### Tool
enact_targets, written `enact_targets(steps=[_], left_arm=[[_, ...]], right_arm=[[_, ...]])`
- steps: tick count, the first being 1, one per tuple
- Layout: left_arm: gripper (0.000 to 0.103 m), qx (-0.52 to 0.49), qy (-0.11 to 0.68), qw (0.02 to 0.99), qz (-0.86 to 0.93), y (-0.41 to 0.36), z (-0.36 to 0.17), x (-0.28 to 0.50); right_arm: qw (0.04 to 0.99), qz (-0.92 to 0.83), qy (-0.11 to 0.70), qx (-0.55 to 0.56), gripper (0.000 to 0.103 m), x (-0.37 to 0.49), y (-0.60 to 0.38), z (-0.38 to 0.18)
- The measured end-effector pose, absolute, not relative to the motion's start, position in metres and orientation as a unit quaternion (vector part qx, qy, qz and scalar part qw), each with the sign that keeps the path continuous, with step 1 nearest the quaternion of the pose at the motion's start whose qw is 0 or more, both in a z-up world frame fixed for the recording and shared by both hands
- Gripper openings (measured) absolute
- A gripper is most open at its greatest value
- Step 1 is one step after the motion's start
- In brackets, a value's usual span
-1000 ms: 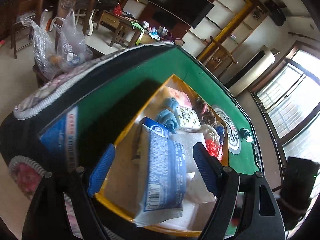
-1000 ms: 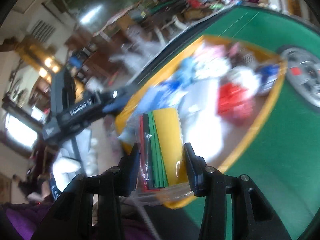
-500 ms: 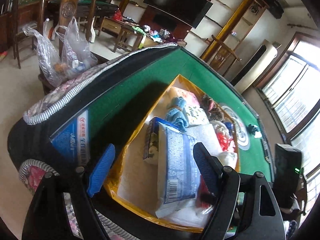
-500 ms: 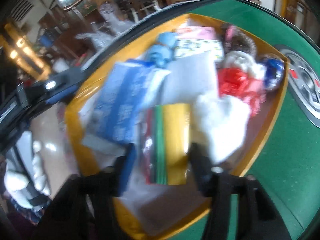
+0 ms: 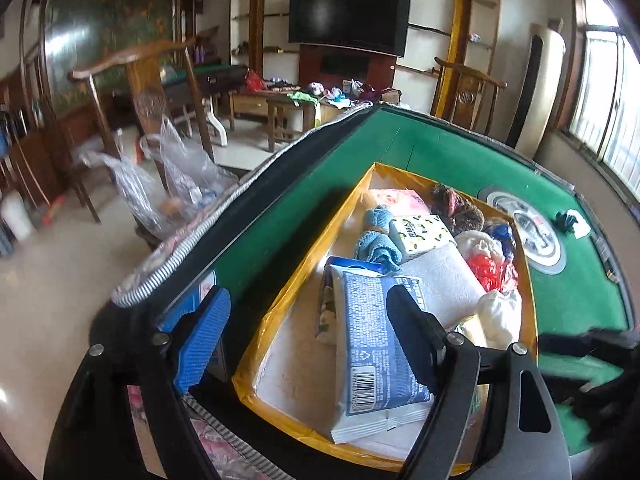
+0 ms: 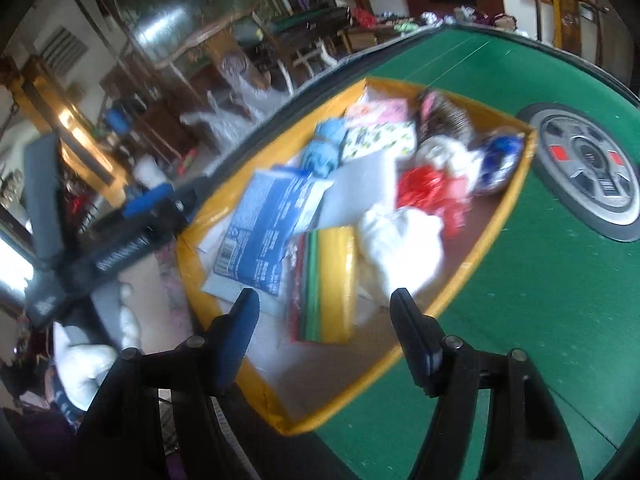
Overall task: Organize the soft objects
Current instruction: 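Release the wipes pack into the box with the left gripper while the right drops the strip bag in, then withdraw both open grippers from the box back over the table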
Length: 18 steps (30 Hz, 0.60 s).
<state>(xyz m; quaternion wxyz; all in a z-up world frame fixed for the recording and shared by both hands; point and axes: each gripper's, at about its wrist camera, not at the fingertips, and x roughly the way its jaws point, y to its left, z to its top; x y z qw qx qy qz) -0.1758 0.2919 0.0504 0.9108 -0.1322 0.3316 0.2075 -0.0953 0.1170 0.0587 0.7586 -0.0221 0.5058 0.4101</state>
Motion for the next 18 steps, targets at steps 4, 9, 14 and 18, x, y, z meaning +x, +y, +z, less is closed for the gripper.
enact_targets(steps=[4,9,14,18], left_arm=[[0.081,-0.087,0.333,0.913,0.218,0.273,0.055,-0.170],[0.081,-0.057,0.340,0.915,0.211,0.252,0.059,-0.161],[0.081,-0.034,0.348,0.916,0.200,0.230,0.061,-0.152],[0.081,-0.010,0.354,0.916,0.188,0.208,0.064,-0.143]], right_arm=[[0.778,0.391,0.492,0.003,0.064,-0.087,0.083,0.065],[0.794,0.357,0.490,0.042,0.064,-0.075,0.034,0.065],[0.805,0.320,0.490,0.094,0.064,-0.061,-0.019,0.062],[0.812,0.292,0.489,0.128,0.064,-0.052,-0.058,0.058]])
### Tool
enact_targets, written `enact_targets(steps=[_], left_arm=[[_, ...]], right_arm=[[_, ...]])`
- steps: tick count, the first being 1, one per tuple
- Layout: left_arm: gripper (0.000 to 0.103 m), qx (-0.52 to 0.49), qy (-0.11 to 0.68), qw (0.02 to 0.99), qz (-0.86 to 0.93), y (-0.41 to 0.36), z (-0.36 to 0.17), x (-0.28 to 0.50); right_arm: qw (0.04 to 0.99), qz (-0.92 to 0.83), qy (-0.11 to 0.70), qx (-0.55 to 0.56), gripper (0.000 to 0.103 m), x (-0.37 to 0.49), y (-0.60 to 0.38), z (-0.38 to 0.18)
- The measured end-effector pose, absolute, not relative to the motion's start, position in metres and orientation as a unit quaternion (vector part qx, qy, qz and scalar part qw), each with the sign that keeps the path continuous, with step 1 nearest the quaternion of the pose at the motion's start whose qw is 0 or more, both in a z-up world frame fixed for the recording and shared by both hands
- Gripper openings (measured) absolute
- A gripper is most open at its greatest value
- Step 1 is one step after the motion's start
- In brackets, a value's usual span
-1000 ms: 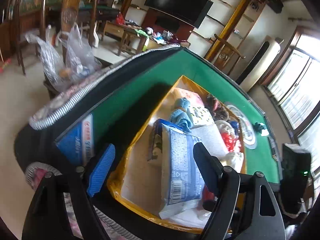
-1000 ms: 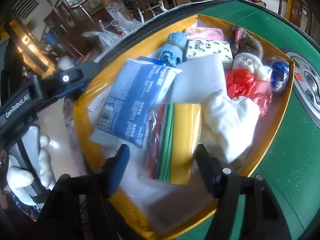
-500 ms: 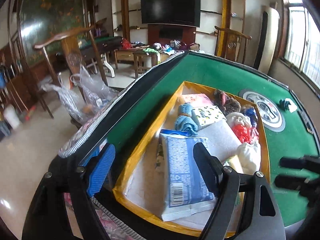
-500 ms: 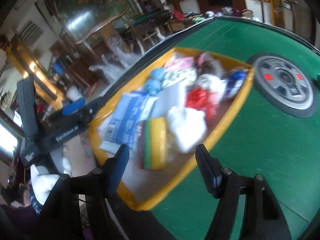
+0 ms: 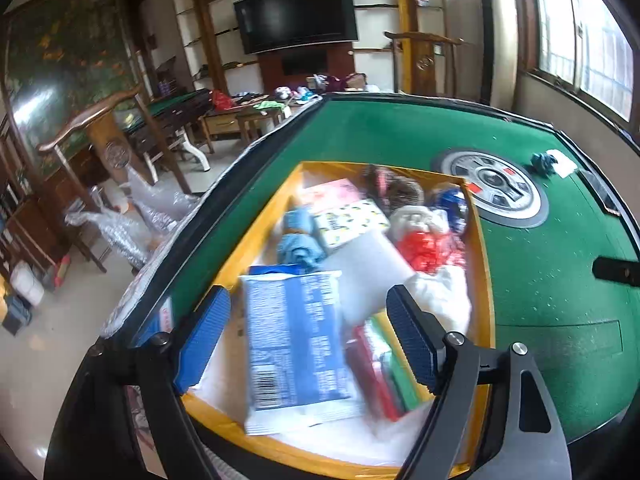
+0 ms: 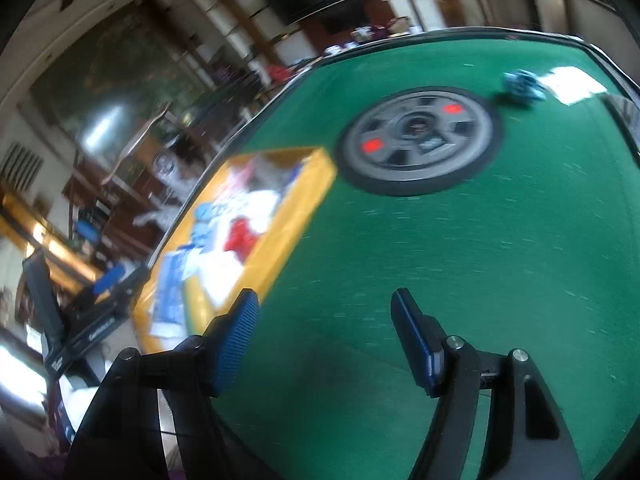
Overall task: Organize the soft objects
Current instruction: 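Withdraw both open grippers from the box back over the table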
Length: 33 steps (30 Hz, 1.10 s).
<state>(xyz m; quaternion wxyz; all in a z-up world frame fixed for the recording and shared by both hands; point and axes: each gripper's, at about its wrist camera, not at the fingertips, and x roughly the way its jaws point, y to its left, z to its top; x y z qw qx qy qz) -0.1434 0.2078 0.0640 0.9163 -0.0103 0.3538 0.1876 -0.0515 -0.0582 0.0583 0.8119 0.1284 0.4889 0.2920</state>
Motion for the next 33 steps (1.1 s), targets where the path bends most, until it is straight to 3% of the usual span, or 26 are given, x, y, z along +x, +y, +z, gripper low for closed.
enact_targets(steps=[12,18,27,33], left_arm=[[0.081,0.049,0.368,0.919,0.130,0.142,0.071,-0.113],[0.081,0.021,0.392,0.920,0.026,0.099,0.078,-0.094],[0.081,-0.005,0.450,0.885,-0.120,0.008,0.037,-0.039],[0.080,-0.016,0.453,0.884,-0.112,0.001,0.014,-0.013]], right_arm=[[0.824,0.211,0.485,0.202,0.064,-0.041,-0.162,0.044],[0.832,0.175,0.480,0.215,0.064,-0.037,-0.193,0.045],[0.849,0.110,0.471,0.215,0.064,-0.020,-0.226,0.059],[0.860,0.081,0.469,0.184,0.064,0.011,-0.227,0.069]])
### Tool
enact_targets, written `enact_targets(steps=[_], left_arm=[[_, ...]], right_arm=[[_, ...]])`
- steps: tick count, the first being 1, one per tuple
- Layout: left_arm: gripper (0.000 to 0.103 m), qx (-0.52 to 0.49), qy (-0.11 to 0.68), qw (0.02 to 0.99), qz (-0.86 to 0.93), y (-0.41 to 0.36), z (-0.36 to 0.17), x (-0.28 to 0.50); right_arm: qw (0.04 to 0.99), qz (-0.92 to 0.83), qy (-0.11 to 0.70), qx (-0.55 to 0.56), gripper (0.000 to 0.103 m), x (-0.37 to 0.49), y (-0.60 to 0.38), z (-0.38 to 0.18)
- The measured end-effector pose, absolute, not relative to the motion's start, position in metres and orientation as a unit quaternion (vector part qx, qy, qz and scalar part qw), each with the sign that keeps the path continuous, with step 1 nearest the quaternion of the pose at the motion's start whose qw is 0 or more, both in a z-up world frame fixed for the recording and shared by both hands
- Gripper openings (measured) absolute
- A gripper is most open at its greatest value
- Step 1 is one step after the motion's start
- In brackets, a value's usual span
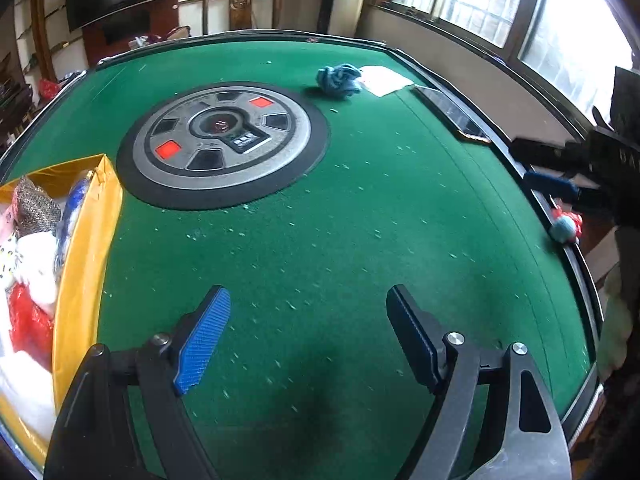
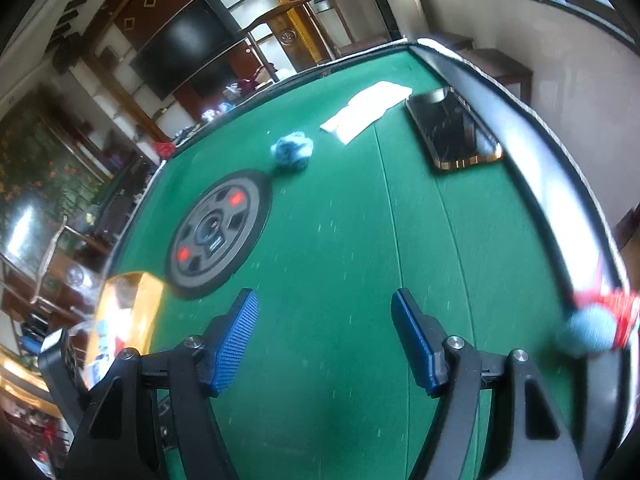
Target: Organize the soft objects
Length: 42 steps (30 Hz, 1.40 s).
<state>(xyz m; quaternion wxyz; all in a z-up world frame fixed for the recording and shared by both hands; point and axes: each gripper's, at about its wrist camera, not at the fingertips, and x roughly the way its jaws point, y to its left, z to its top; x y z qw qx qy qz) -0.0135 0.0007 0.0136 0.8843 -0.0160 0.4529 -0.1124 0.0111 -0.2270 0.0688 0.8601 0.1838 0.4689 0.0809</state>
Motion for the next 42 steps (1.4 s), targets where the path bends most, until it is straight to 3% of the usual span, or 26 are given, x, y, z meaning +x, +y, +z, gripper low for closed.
enact_targets(steps=[10,18,22,24,26,28,42], left_arm=[[0.083,-0.057,0.448,0.886,-0.109,0.025,-0.002,-0.001],[0.097,-0.080,0.443,0.882,-0.139,0.029,-0.003,0.000],[0.100,-0.084,0.443,0.880,-0.148,0.028,-0.003,0.001],[0.101,-0.083,0.444,0.880,-0.149,0.027,-0.003,0.000],[0.102,-0.080,0.444,0.880,-0.149,0.026,-0.002,0.000],[0.102,-0.077,0.444,0.880,-0.149,0.024,-0.002,-0.001],[0.103,-0.049,0.443,0.883,-0.143,0.018,-0.004,-0.004]], right_arm=[[0.859,0.044,0.496,0.117,0.064,0.135,-0.181,0.074],[0.836,0.025,0.544,0.065,0.064,0.229,-0.127,0.040],[0.830,0.018,0.556,0.028,0.064,0.244,-0.105,0.024],[0.832,0.011,0.555,0.008,0.062,0.244,-0.099,0.022],[0.833,0.010,0.553,0.000,0.040,0.239,-0.097,0.023],[0.834,0.014,0.552,-0.003,0.034,0.228,-0.099,0.026],[0.803,0.118,0.583,0.038,0.034,0.064,-0.132,0.040]])
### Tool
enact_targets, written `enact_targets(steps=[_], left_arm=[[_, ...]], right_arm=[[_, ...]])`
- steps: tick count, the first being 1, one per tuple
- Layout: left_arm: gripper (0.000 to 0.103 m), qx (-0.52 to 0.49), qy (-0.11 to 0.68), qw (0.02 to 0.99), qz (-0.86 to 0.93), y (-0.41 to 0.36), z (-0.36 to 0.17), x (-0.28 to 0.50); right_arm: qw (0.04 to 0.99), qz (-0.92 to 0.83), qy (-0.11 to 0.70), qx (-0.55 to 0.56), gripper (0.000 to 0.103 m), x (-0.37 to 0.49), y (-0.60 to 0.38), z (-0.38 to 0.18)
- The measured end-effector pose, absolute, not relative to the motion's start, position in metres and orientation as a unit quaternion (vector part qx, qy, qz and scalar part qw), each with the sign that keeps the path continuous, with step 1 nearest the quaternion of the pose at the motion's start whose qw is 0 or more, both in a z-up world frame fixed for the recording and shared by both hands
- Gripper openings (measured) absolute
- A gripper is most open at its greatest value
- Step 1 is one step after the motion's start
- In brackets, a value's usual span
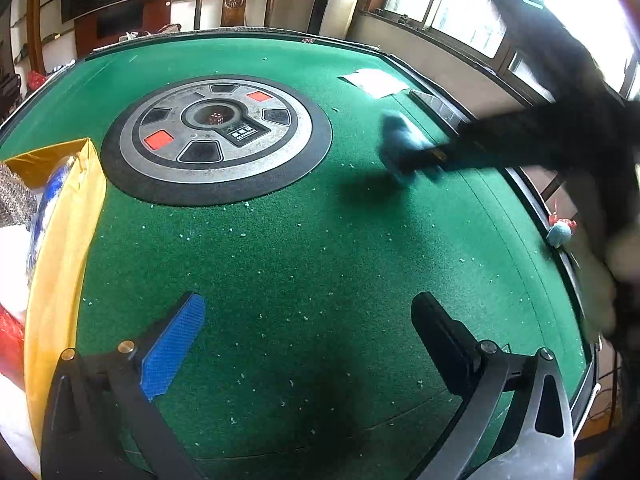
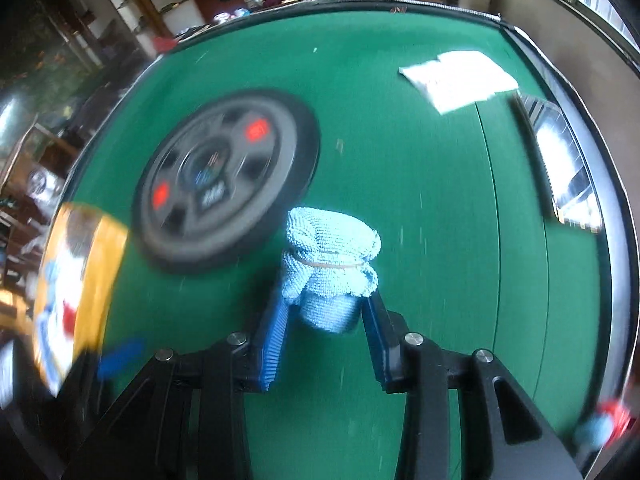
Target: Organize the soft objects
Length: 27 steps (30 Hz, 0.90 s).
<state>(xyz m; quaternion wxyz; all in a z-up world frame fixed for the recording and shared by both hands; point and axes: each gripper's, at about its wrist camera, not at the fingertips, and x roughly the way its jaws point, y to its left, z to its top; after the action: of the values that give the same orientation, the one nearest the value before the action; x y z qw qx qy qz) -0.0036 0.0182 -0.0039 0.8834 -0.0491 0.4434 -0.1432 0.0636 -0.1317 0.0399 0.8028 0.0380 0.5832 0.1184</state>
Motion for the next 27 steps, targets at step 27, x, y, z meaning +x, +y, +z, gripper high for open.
enact_targets(steps=[27], left_arm=[[0.103,0.005,0.443,0.888,-0.123,0.007,-0.008,-0.009]], right_arm=[[0.838,0.114,0.522,0.108,0.053,-0.041,-0.157,0.055]])
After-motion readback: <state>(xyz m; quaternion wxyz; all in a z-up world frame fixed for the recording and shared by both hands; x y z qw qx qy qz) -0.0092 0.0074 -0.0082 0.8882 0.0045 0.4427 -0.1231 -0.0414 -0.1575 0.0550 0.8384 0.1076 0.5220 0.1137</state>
